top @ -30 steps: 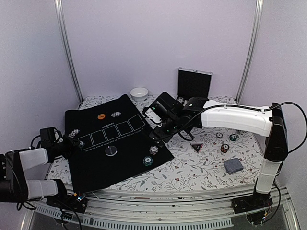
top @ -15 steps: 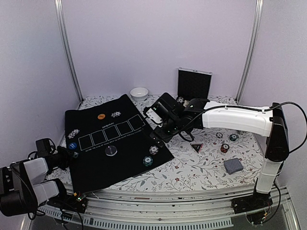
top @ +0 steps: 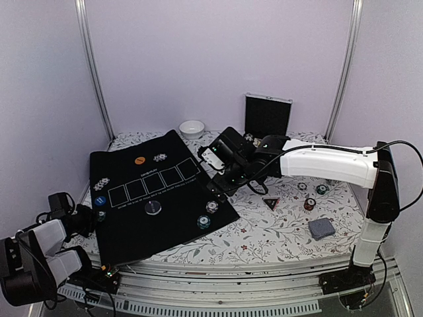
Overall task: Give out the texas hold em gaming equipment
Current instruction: Place the poker chips pile at the small blind area.
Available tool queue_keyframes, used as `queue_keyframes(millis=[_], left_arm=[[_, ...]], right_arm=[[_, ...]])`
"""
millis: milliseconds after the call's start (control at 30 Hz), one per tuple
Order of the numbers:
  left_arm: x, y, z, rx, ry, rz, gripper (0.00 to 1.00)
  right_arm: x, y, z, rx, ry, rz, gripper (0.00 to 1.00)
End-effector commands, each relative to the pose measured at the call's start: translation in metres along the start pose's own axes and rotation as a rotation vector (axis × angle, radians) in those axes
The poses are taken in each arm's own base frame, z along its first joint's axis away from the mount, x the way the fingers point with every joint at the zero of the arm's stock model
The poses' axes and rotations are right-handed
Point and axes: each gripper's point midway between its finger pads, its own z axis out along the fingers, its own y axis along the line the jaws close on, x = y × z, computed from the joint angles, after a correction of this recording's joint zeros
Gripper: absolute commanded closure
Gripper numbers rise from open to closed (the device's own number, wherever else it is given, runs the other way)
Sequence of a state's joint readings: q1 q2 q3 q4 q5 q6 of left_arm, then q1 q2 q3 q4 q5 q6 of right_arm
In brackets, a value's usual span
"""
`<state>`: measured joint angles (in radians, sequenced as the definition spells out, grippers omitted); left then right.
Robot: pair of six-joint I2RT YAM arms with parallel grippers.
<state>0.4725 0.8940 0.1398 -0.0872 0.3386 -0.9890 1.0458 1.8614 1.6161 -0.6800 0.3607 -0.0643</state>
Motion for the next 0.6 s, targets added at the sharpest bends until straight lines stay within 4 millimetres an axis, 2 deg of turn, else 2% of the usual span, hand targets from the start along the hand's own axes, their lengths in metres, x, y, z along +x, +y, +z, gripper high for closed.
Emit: queue_keyframes(millis=[0,167,267,333,400,433,567], left_arm=[[0.012,0.039,0.000,-0.150,0.020,-0.064,0.64],[0.009,0.037,0.000,-0.150,0.012,-0.050,0.53],[0.004,0.037,-0.004,-0.179,-0.004,-0.034,0.41],[-0.002,0.036,-0.007,-0.205,-0.019,-0.033,0.28],[-0.008,0.034,-0.011,-0.234,-0.041,-0.036,0.08],[-0.012,0.032,-0.013,-0.243,-0.047,-0.031,0.03],[-0.022,0.019,-0.020,-0.245,-0.066,-0.007,0.02]], right_arm=[[-0.014,-0.009,-0.017,0.002,-0.051,0.021,0.01],[-0.014,-0.009,-0.016,0.002,-0.046,0.017,0.01],[-0.013,-0.009,-0.016,0.004,-0.044,0.017,0.01],[-0.013,-0.011,-0.017,0.011,-0.043,0.019,0.01],[-0.013,-0.013,-0.017,0.021,-0.041,0.022,0.01],[-0.013,-0.014,-0.018,0.026,-0.041,0.024,0.01],[-0.013,-0.017,-0.018,0.041,-0.037,0.027,0.01]])
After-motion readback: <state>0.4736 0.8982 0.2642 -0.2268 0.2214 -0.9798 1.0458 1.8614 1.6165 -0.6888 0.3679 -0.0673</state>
